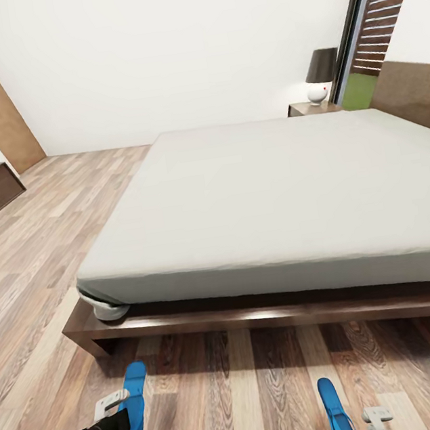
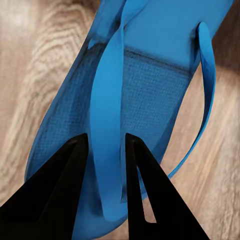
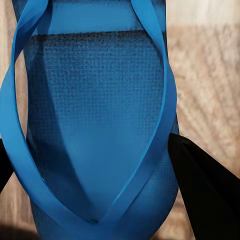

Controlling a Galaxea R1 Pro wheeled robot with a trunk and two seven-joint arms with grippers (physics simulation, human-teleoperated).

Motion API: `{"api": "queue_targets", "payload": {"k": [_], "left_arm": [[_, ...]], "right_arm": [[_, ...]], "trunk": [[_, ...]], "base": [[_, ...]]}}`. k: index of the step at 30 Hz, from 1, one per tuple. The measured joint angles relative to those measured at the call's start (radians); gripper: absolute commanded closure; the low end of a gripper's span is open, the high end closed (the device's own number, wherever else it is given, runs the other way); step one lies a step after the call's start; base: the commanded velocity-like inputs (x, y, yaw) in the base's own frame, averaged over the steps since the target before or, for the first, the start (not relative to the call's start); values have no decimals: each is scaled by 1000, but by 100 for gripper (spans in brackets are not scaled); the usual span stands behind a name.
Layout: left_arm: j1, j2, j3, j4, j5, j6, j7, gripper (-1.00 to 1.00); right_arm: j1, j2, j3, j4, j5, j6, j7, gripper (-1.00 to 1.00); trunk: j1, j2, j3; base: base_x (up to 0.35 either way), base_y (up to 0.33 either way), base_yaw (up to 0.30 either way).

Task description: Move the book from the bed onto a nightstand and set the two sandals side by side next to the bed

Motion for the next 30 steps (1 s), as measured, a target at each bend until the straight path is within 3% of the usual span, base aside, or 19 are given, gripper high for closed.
{"api": "queue_targets", "payload": {"k": [3,18,20,22,24,27,30], "left_arm": [[0,-1,-1,-2,0,0,-2,100],[0,-2,-3,-2,-1,1,-1,100],[0,-2,-3,-2,-1,1,-2,100],[0,-2,-3,-2,-1,1,-2,100],[0,-3,-2,-2,-1,1,-1,100],[0,-3,-2,-1,-2,1,-3,100],[0,-3,-2,0,-2,1,-4,100]], "right_arm": [[0,0,-1,0,0,1,1,100],[1,-4,-3,-5,0,2,3,100],[0,-23,-9,-12,0,9,4,100],[0,-63,-17,-28,-10,20,13,100],[0,-111,-25,-71,-42,82,43,100],[0,-139,-32,-207,-127,270,118,100],[0,-167,-34,-334,-192,439,240,100]], "trunk": [[0,0,0],[7,-3,-58],[8,-4,-66],[9,-4,-73],[10,-5,-81],[11,-6,-93],[12,-6,-104]], "base": [[5,0,0],[0,0,0],[0,0,0],[0,0,0],[0,0,0],[0,0,0],[0,0,0]]}}
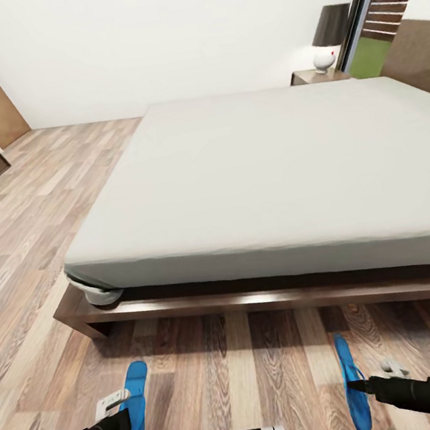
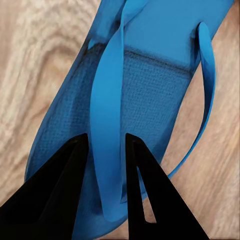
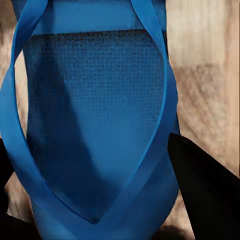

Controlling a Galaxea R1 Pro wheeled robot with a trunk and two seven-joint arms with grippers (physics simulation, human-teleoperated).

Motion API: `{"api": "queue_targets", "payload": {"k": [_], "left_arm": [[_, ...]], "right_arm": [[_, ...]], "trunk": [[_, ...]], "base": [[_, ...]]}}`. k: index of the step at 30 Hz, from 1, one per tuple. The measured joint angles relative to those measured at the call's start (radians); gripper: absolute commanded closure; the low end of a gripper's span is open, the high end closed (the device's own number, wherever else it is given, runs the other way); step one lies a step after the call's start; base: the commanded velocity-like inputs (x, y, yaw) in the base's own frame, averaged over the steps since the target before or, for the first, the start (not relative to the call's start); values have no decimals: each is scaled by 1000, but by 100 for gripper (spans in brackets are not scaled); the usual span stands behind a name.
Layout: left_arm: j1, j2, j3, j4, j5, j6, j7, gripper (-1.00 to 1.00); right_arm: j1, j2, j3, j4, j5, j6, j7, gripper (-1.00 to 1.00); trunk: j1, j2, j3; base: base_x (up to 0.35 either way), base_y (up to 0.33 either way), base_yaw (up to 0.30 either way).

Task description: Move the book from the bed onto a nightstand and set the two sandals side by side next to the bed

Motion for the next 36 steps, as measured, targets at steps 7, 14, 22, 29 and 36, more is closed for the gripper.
{"api": "queue_targets", "payload": {"k": [7,14,22,29,36], "left_arm": [[0,-2,0,0,0,0,-1,100],[0,-3,0,1,0,0,0,100],[0,-7,0,2,0,0,0,100],[0,-11,1,2,0,-1,-1,100],[0,-11,1,2,0,-1,-1,100]], "right_arm": [[0,-79,-1,-46,-17,186,286,100],[1,-129,-1,-47,-15,238,365,100],[1,-131,0,-48,-15,239,367,100],[0,-130,0,-49,-18,236,505,100],[1,-130,1,-48,-13,229,590,100]], "trunk": [[3,-2,-27],[6,-3,-54],[10,-5,-85],[13,-7,-112],[16,-8,-139]], "base": [[0,0,0],[0,0,0],[0,0,0],[0,0,0],[0,0,0]]}}
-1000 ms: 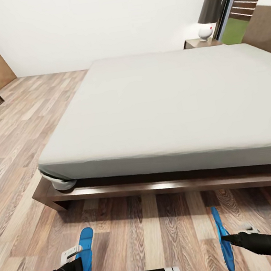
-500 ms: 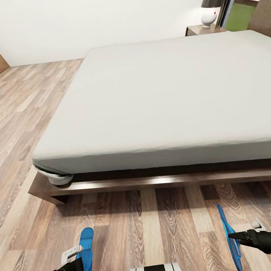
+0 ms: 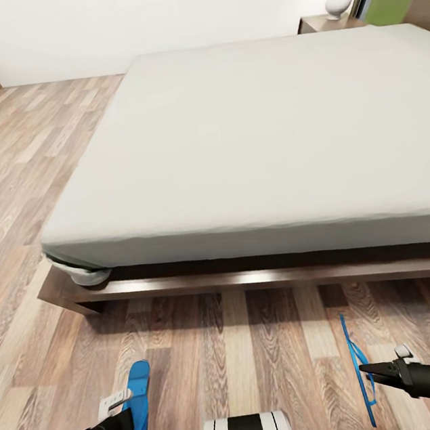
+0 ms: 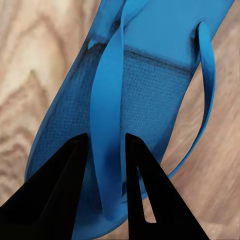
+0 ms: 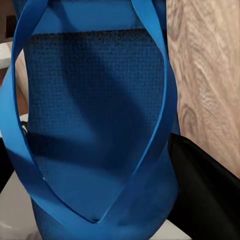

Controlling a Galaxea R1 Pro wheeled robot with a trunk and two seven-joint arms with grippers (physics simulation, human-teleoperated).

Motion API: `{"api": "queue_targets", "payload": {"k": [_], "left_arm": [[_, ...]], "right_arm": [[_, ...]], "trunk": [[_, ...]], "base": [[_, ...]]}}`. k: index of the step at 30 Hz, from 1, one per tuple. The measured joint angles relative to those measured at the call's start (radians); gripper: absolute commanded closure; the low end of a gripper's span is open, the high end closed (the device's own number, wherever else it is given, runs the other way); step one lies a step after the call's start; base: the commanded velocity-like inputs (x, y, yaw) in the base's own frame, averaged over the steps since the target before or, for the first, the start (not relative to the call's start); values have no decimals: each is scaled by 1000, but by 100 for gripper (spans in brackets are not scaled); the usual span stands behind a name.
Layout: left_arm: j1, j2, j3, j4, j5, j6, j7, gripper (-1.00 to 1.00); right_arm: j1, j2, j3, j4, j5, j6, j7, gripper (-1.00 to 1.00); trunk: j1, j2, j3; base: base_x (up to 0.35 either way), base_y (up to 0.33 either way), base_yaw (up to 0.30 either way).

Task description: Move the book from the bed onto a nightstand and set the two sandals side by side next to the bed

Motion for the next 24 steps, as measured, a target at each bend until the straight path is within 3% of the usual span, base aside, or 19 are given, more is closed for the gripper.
{"api": "queue_targets", "payload": {"k": [8,17,24], "left_arm": [[0,2,2,0,2,-3,0,100],[0,6,2,0,4,-4,0,100],[0,8,3,-1,4,-3,-4,100]], "right_arm": [[0,0,0,0,4,0,2,100],[0,0,0,0,6,0,1,100],[0,0,0,0,5,0,1,100]], "trunk": [[0,0,-4],[0,0,-4],[0,0,-4]], "base": [[4,0,0],[106,5,0],[219,153,0]]}}
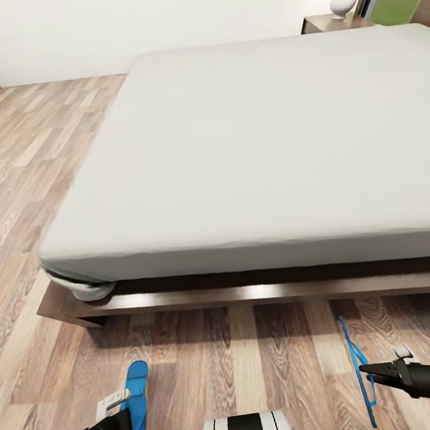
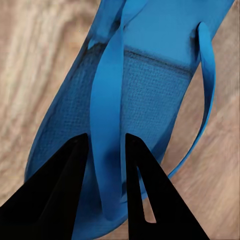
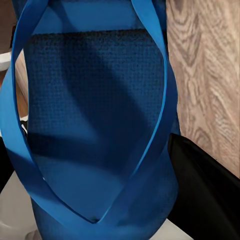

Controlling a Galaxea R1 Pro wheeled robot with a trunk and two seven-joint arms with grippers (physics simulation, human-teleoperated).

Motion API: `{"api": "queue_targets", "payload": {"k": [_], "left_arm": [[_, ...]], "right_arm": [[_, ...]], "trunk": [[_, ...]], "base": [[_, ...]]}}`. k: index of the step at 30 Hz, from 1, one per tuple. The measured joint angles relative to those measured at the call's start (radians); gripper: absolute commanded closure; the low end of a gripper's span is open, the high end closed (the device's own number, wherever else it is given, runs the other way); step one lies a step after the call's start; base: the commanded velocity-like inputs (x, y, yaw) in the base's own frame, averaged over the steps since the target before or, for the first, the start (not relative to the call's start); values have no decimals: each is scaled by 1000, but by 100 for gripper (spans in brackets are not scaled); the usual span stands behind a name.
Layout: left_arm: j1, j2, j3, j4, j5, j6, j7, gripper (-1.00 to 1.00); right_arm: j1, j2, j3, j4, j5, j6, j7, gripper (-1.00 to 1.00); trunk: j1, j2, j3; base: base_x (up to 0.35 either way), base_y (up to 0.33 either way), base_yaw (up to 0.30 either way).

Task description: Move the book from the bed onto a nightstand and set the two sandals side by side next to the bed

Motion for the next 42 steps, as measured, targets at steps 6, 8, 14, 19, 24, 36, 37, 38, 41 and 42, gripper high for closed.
{"api": "queue_targets", "payload": {"k": [6,8,14,19,24,36,37,38,41,42], "left_arm": [[0,0,0,0,0,0,-1,100],[0,0,0,0,0,0,-1,100],[0,1,0,-1,0,0,-1,100],[0,1,0,-1,0,0,-1,100],[0,0,0,0,0,-1,-1,100],[0,0,0,0,0,-14,0,100],[0,0,0,0,0,-17,0,100],[0,0,0,0,0,-19,-1,100],[0,0,0,0,1,-21,-1,100],[0,0,0,0,0,-22,-1,100]], "right_arm": [[0,0,0,-1,0,0,0,100],[0,0,0,-1,0,0,0,100],[0,0,0,0,0,-1,0,100],[0,0,0,1,0,-3,0,100],[0,0,0,0,1,-3,0,100],[0,0,0,1,2,-3,0,100],[0,0,0,1,2,-3,0,100],[0,0,0,1,3,-3,0,100],[0,0,0,1,3,-3,0,100],[1,0,2,2,5,-4,0,100]], "trunk": [[0,0,0],[0,0,0],[0,0,0],[0,0,0],[0,0,0],[0,0,0],[0,0,0],[0,0,0],[0,0,0],[0,0,0]], "base": [[168,182,0],[27,44,0],[5,211,0],[0,263,0],[0,65,0],[74,16,0],[36,5,0],[18,3,0],[24,8,0],[137,58,0]]}}
